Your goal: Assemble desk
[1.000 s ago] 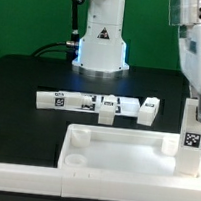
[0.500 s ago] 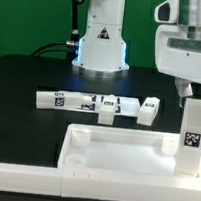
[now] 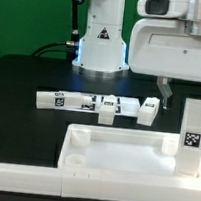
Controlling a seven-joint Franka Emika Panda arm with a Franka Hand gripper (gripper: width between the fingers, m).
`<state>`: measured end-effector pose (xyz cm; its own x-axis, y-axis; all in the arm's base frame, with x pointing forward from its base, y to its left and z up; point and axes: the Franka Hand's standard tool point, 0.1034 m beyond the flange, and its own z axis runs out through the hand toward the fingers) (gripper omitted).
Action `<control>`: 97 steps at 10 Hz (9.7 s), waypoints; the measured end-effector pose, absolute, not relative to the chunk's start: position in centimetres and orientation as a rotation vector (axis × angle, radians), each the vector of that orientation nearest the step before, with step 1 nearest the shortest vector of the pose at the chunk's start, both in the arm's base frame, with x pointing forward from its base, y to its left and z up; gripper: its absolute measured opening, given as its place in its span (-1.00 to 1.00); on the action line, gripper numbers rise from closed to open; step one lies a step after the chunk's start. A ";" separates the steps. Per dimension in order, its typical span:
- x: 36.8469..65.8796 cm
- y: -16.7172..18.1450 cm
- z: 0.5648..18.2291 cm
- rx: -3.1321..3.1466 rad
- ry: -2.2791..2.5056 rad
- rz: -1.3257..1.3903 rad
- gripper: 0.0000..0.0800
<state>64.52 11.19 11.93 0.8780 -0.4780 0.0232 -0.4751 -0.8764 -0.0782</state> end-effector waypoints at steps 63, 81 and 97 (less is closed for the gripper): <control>63.5 11.3 10.6 -2.207 2.076 0.115 -0.29; 63.5 13.4 14.9 -1.860 2.305 0.121 0.62; 54.8 11.5 13.2 -2.844 0.987 0.038 0.62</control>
Offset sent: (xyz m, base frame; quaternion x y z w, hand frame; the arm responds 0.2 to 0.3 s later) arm 0.0000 0.0000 0.0000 0.0000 0.0000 0.1938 0.9810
